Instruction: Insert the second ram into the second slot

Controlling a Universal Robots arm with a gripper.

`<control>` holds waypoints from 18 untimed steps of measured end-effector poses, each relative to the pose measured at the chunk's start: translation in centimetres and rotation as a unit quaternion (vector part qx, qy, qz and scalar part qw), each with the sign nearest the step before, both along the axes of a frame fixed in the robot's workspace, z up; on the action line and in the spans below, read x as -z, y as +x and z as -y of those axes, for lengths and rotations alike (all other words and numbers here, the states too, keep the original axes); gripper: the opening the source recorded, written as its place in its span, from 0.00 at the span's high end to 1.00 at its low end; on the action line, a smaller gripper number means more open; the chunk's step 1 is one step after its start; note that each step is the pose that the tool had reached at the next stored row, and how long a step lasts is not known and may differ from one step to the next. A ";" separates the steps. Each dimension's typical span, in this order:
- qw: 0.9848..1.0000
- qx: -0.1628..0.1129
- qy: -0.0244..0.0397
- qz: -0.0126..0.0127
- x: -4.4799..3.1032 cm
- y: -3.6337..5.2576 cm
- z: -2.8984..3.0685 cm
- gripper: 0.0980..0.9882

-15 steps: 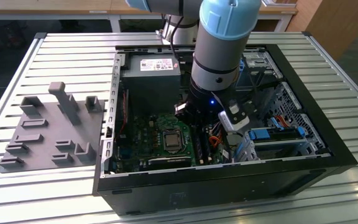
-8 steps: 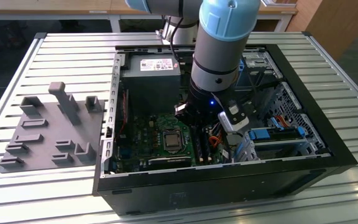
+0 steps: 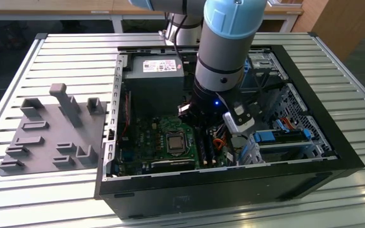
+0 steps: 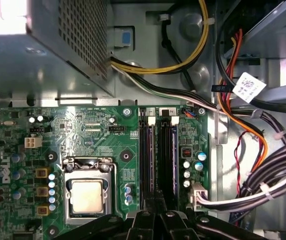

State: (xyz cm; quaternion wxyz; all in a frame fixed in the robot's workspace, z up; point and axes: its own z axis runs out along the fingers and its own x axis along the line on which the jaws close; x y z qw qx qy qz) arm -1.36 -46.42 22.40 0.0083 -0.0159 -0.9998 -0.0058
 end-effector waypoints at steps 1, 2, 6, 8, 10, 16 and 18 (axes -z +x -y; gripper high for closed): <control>1.000 0.000 0.000 0.000 -0.18 0.00 0.00 1.00; 1.000 0.000 0.000 0.000 -0.34 0.00 0.00 1.00; 1.000 0.000 0.000 0.000 -0.81 0.00 0.00 1.00; 1.000 0.000 0.000 0.000 -0.95 -0.01 0.01 1.00; 1.000 0.000 0.000 0.000 -1.07 -0.02 0.00 1.00; 1.000 0.000 0.000 0.000 -1.28 -0.02 0.00 1.00; 1.000 0.000 0.000 0.000 -1.33 -0.02 0.00 1.00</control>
